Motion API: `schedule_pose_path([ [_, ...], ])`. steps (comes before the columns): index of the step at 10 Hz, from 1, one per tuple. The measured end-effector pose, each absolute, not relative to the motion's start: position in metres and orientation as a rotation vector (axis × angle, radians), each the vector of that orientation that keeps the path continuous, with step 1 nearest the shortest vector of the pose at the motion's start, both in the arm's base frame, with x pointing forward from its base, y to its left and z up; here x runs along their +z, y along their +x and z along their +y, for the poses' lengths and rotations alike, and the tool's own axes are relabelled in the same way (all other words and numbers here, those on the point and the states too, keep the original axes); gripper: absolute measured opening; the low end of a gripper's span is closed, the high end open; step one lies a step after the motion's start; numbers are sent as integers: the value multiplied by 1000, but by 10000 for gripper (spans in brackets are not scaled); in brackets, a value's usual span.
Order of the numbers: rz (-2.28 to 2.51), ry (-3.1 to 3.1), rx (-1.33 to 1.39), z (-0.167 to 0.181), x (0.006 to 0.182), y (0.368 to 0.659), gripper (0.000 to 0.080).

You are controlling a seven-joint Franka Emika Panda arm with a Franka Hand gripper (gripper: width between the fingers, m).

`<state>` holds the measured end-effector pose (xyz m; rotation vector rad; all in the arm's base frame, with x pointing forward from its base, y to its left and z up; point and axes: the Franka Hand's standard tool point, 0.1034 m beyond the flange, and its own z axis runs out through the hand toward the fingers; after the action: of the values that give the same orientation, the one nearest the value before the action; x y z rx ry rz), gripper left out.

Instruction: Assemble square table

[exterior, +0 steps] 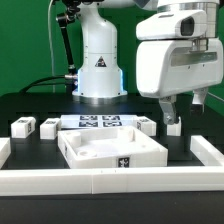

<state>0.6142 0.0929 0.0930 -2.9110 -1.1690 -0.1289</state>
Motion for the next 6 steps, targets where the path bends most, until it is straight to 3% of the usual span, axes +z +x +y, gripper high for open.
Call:
schedule_pose_path([
  [6,-1178,-2908,-129,93,93,614,650],
])
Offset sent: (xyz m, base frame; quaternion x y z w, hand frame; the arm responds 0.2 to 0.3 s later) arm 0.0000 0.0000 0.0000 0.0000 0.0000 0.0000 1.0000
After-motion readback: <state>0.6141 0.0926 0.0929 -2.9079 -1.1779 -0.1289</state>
